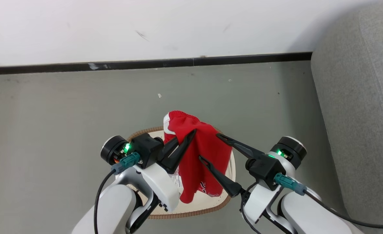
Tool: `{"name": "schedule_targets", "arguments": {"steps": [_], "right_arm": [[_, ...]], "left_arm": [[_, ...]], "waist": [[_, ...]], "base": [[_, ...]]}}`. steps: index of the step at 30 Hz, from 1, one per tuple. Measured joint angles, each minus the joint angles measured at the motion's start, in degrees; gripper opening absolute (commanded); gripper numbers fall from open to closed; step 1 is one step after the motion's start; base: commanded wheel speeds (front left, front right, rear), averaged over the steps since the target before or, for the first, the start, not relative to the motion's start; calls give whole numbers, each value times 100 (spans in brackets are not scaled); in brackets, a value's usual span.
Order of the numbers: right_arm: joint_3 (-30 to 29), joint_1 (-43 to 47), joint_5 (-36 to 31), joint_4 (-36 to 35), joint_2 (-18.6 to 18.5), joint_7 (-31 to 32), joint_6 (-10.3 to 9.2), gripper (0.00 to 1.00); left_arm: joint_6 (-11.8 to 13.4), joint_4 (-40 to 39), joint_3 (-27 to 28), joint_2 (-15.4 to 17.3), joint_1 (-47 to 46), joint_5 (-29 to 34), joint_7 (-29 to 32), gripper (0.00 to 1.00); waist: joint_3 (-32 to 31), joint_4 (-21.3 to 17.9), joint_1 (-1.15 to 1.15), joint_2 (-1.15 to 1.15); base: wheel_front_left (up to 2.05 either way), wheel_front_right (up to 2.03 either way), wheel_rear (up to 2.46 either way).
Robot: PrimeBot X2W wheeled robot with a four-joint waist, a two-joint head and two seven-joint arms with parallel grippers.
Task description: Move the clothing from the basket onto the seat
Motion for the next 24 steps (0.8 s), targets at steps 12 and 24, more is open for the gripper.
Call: {"name": "schedule_targets", "arguments": {"steps": [12, 24], "right_arm": [[-49, 55, 110, 11, -110, 0, 0, 100], [5, 332, 339, 133, -113, 0, 0, 100]], "left_arm": [[-5, -1033, -160, 269, 395, -232, 603, 0], [-7, -2248, -441, 180, 419, -697, 1099, 0]], "waist": [[-457, 87, 0, 0], [-692, 180, 0, 0]], "base": [[0, 0, 0], [0, 0, 0]]}}
